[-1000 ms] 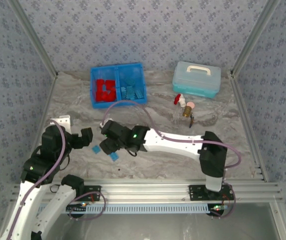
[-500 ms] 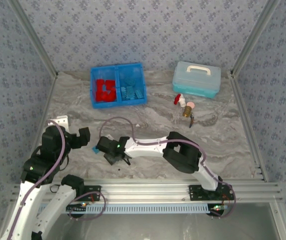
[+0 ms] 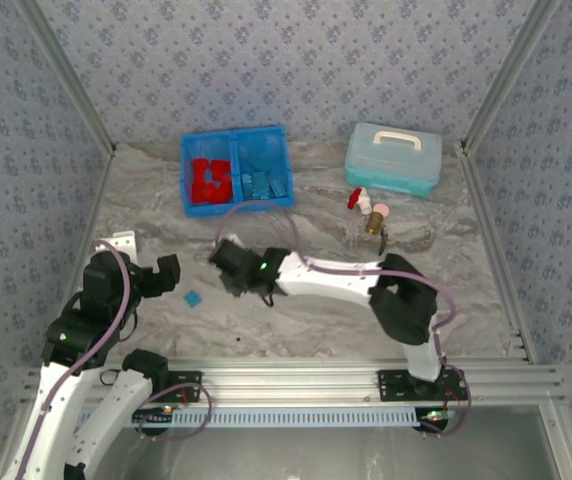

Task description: Sort the legos into containers by color

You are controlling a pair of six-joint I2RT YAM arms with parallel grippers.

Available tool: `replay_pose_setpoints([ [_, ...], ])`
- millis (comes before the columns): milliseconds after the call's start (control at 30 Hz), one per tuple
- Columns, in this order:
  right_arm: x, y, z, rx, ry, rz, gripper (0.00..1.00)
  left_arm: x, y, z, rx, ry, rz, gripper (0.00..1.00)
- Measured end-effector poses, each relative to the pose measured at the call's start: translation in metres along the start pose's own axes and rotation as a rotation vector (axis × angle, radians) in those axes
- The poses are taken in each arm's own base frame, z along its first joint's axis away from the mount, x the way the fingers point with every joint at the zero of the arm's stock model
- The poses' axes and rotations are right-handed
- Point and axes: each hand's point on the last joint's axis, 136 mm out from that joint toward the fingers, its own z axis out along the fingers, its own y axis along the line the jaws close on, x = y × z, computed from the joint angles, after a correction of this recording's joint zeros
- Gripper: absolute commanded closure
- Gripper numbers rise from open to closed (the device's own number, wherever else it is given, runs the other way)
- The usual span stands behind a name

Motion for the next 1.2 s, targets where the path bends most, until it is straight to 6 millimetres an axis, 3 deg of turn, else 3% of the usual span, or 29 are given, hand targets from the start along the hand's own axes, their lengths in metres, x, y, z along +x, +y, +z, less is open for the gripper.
replay_pose_setpoints([
  [133,-0.068,-0.056,-0.016,0.049,-0.148,0.089,0.72,0.000,-0.015,0.000,0.090,0.005,0.005,0.01],
  [267,-0.118,-0.113,-0.012,0.114,-0.231,0.164,0.72,0.005,-0.042,0.002,0.237,0.037,0.023,0.01],
  [333,-0.150,-0.140,0.000,0.142,-0.277,0.200,0.72,0.009,-0.054,0.006,0.294,0.077,0.035,0.01],
  [500,-0.204,-0.194,0.046,0.197,-0.342,0.265,0.71,0.016,-0.067,0.015,0.350,0.140,0.052,0.01],
  [600,-0.216,-0.218,0.076,0.217,-0.357,0.290,0.68,0.016,-0.069,0.014,0.361,0.142,0.056,0.01],
  [667,-0.212,-0.230,0.094,0.229,-0.345,0.301,0.64,0.016,-0.069,0.013,0.362,0.137,0.056,0.01],
  [733,-0.203,-0.239,0.109,0.238,-0.323,0.322,0.51,0.015,-0.069,0.011,0.365,0.128,0.055,0.01],
  [800,-0.193,-0.245,0.118,0.241,-0.293,0.332,0.45,0.014,-0.069,0.010,0.365,0.125,0.055,0.01],
  [867,-0.191,-0.248,0.119,0.241,-0.281,0.335,0.39,0.014,-0.069,0.010,0.365,0.125,0.055,0.01],
  [1067,-0.205,-0.239,0.103,0.228,-0.315,0.307,0.40,0.014,-0.068,0.010,0.364,0.125,0.055,0.01],
  [1200,-0.223,-0.224,0.067,0.205,-0.347,0.288,0.40,0.014,-0.066,0.012,0.346,0.123,0.055,0.01],
])
